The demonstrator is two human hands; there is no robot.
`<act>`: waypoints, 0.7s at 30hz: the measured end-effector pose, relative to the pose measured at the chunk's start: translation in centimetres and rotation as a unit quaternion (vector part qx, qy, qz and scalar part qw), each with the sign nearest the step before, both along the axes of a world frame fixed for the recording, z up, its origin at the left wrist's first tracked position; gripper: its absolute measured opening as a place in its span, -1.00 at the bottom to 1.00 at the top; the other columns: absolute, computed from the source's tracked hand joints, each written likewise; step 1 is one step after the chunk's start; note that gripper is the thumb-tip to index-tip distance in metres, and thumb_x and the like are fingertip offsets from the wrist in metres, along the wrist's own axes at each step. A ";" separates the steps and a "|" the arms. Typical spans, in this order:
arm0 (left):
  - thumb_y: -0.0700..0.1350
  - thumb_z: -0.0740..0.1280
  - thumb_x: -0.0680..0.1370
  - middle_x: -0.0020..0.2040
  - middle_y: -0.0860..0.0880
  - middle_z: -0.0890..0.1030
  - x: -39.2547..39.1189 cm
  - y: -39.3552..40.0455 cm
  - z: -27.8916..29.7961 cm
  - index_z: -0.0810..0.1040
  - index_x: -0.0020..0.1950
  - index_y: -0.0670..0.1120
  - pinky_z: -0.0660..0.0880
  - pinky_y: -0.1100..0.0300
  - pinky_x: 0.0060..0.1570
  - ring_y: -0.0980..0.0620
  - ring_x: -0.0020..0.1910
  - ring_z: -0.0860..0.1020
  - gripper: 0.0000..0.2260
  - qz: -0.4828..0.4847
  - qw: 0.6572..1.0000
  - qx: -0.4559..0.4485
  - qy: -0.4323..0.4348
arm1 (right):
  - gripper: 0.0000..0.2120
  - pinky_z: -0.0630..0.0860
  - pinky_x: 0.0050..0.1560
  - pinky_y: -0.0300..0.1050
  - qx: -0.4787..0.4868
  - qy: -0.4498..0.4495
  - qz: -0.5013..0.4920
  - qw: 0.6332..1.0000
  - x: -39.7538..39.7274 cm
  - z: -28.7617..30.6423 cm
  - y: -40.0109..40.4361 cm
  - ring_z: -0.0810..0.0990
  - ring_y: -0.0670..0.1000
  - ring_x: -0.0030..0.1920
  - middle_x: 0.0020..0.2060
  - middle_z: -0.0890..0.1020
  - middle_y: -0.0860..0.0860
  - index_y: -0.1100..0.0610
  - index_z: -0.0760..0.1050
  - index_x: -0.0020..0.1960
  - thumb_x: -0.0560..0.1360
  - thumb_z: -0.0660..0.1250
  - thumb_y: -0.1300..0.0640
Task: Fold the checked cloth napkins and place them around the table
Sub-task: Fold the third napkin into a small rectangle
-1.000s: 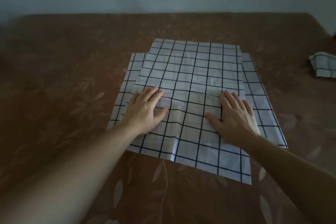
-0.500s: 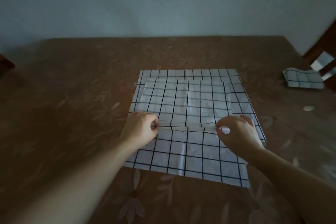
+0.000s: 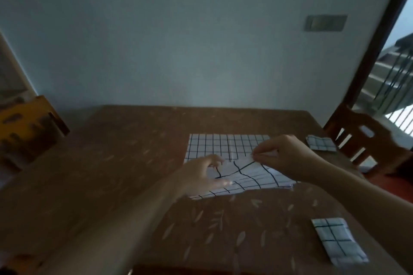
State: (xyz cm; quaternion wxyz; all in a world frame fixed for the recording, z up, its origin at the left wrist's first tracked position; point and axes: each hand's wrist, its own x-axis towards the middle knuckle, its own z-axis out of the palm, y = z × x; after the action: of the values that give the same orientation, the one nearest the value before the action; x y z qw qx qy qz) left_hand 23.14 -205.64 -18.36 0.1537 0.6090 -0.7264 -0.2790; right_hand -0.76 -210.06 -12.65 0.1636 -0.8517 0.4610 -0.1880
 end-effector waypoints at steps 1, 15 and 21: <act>0.22 0.40 0.48 0.25 0.22 0.46 -1.1 1.3 1.7 0.40 0.40 0.15 0.33 0.21 0.21 0.18 0.23 0.43 -0.48 -0.007 1.000 -0.021 0.011 | -0.89 0.42 -0.18 -0.57 -0.017 0.004 0.015 1.000 0.4 1.9 2.1 0.59 -0.32 -0.19 -0.16 0.69 -0.19 -0.01 0.70 -0.02 0.49 0.42 0.06; -0.06 0.56 0.40 -0.05 0.11 0.73 0.4 15.7 15.5 0.70 0.02 -0.01 0.54 0.09 0.17 0.13 0.01 0.67 -0.79 0.066 0.962 -0.121 0.237 | -0.70 0.56 -0.07 -0.03 0.112 -0.056 -0.056 0.991 -6.5 10.1 14.7 0.61 0.00 -0.23 -0.20 0.68 0.22 0.12 0.68 -0.19 0.33 0.50 -0.13; 0.02 0.43 0.50 0.03 0.14 0.61 -0.9 19.5 17.5 0.58 0.08 -0.02 0.43 0.17 0.19 0.08 0.11 0.56 -0.79 0.074 0.942 -0.060 0.320 | -0.66 0.27 -0.31 -0.10 0.086 -0.115 -0.043 0.989 -7.6 12.9 16.8 0.37 0.04 -0.41 -0.49 0.38 0.12 0.15 0.51 -0.43 0.39 0.52 0.02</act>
State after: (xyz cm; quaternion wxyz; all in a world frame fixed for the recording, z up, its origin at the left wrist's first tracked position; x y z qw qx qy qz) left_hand 22.21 -186.14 -0.89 0.4348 0.5287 -0.6074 -0.4031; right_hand -8.37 -193.24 0.28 0.2800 -0.7868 0.4894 -0.2510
